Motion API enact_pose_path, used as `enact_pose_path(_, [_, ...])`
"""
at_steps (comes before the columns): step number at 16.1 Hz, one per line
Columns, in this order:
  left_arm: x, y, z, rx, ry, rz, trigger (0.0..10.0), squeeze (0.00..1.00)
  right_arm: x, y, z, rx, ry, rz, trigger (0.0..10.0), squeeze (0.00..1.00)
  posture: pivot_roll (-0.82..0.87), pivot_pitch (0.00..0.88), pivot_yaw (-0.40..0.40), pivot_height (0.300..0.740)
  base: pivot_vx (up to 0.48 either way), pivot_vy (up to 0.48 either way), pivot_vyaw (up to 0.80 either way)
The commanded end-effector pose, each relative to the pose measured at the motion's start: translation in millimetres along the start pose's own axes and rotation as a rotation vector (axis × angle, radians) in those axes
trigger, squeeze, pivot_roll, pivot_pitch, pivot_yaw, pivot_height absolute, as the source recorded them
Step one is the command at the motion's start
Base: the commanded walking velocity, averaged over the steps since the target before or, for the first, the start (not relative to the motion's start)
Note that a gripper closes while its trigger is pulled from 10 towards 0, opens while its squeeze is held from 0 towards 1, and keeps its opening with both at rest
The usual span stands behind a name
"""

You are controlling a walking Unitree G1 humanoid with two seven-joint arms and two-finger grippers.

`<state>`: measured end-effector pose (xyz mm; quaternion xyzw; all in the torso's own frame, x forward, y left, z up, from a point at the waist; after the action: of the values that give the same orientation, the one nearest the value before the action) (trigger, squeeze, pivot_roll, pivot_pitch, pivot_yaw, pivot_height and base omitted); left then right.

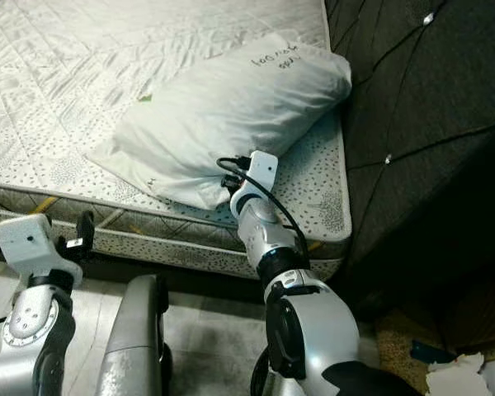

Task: Clean up the room

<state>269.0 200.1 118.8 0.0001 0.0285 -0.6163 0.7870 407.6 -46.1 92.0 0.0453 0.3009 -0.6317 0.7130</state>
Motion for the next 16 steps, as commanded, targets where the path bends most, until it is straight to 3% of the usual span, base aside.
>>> enact_pose_path(1, [2.1,0.4,-2.7,-0.007,-0.001,0.006,10.0,0.0,-15.0,2.2,23.5,0.084,-0.025,0.027,0.0,0.0,0.23,0.035,-0.065,0.531,0.0,0.0,0.0])
enact_pose_path(8, [21.7,10.9,-1.9,0.008,-0.016,-0.065,10.0,0.0,0.7,0.6,26.3,0.125,-0.076,-0.017,0.0,0.0,0.19,0.038,-0.062,0.531,0.0,0.0,0.0])
enact_pose_path(10, [18.3,13.3,1.2,0.022,-0.004,-0.069,10.0,0.0,8.9,0.5,43.2,0.176,-0.122,-0.053,0.0,0.0,0.2,0.033,-0.058,0.531,0.0,0.0,0.0])
enact_pose_path(13, [8.9,15.6,1.2,0.026,0.012,-0.048,10.0,0.0,53.5,-4.9,72.6,0.248,-0.133,-0.205,0.0,0.0,0.2,0.023,-0.059,0.531,0.0,0.0,0.0])
enact_pose_path(14, [4.6,15.8,0.0,0.024,0.01,-0.025,10.0,0.0,82.1,-12.5,95.3,0.3,-0.156,-0.282,0.0,0.0,0.2,0.009,-0.065,0.531,0.0,0.0,0.0])
enact_pose_path(16, [3.8,15.0,0.0,0.02,0.001,-0.008,10.0,0.0,110.4,-23.6,118.8,0.356,-0.187,-0.355,0.0,0.0,0.19,0.0,-0.065,0.531,0.0,0.0,0.0])
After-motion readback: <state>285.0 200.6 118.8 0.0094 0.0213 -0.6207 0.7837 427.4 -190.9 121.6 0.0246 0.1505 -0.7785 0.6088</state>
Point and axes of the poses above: a point about 5 cm out from each wrist's last joint towards the gripper, its own y axis pointing out of the wrist towards the gripper, its own z axis along the axis of the wrist's last joint, x = y × z, the point moved 4 cm from there along y, pointing out of the wrist towards the gripper, and after that the axes turned 7 degrees about y, right-handed, at the moved point
